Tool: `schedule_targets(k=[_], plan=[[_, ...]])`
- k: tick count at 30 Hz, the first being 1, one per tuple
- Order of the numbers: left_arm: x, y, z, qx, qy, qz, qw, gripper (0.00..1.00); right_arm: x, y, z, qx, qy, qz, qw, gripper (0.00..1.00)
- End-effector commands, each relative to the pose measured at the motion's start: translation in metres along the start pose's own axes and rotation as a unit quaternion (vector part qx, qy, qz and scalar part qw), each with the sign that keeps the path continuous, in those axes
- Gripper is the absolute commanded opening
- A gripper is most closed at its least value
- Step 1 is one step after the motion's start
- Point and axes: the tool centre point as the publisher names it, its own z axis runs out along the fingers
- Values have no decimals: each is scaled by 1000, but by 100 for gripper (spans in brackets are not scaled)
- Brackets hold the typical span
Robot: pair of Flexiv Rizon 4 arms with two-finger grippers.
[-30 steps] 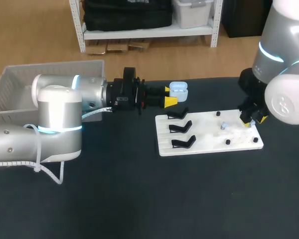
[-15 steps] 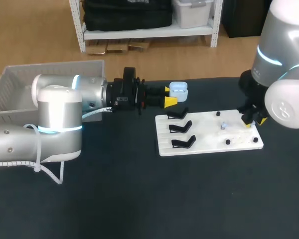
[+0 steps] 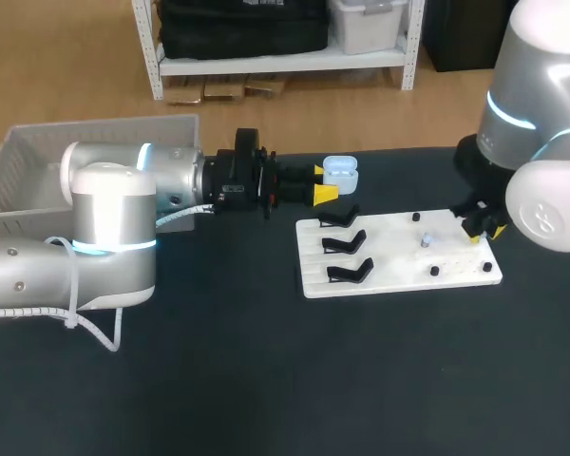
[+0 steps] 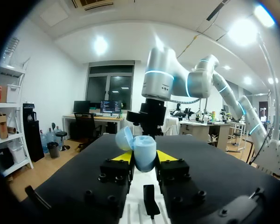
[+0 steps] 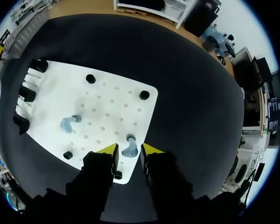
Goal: Pick up each earbud case from the left stands, insert the matching earbuds, close the lid, and place the case in the box.
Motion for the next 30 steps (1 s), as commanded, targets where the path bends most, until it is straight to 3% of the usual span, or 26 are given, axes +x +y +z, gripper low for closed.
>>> schedule_targets(k=[1, 6, 7, 9, 17, 23, 30], plan=[[1, 1, 0, 0, -2, 2, 1000, 0, 3, 2, 1, 5, -3, 2, 1000, 29], [1, 1, 0, 0, -2, 2, 1000, 0, 4, 2, 0, 8, -4, 4, 1000, 19], [1, 1, 0, 0, -2, 2, 1000, 0, 4, 1, 0, 9, -4, 4, 1000, 8], [1, 1, 0, 0, -2, 2, 1000, 0, 5, 2, -1, 10, -5, 4, 1000, 0], [1, 1, 0, 0, -2, 2, 1000, 0, 8, 8, -23, 24, -18, 9, 999, 0], [1, 1, 0, 0, -2, 2, 1000, 0, 1, 21, -73, 17, -41, 61, 997, 0], [1, 1, 0, 0, -2, 2, 1000, 0, -16, 66, -129, 16, -24, 77, 997, 0]])
